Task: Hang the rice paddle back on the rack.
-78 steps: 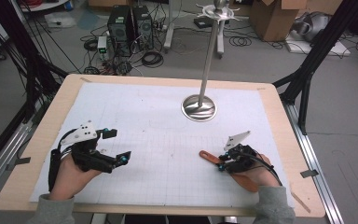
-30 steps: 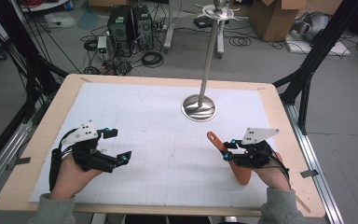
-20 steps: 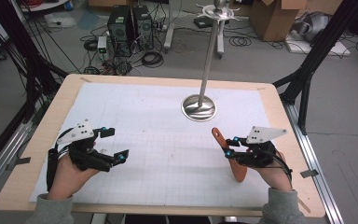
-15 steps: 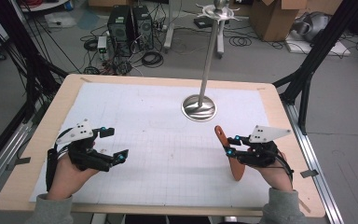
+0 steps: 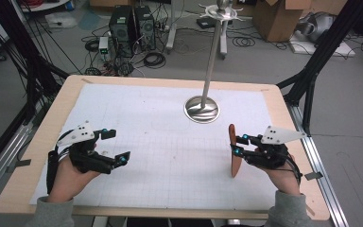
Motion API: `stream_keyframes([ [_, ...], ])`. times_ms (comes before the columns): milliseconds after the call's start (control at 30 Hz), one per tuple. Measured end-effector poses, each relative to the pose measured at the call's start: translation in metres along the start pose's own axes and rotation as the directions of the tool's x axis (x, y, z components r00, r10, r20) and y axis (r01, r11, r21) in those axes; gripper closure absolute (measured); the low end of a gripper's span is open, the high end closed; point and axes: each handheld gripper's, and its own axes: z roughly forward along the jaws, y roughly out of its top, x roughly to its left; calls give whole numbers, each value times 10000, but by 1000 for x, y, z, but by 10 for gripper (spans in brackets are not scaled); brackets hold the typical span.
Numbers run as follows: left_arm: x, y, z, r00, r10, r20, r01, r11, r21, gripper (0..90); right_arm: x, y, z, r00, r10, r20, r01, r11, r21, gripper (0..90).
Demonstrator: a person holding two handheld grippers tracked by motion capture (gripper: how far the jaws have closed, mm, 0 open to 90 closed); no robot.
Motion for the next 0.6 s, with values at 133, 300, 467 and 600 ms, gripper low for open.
stream_keyframes([
  [133,0,0,1,10000,8,3,-8,10000,39,18,-1,1,-4,9998,133,112,-129,9994,-318,650],
  [300,0,0,2,10000,18,1,-18,10000,43,17,-3,0,-7,9994,283,181,-273,9981,-561,649],
  [467,-2,0,3,10000,38,37,-38,9999,99,17,-4,-1,-8,9988,405,257,-390,9975,-591,650],
  [600,-3,1,4,9999,97,83,-97,9999,71,17,-4,-1,-9,9984,457,330,-435,9970,-641,650],
])
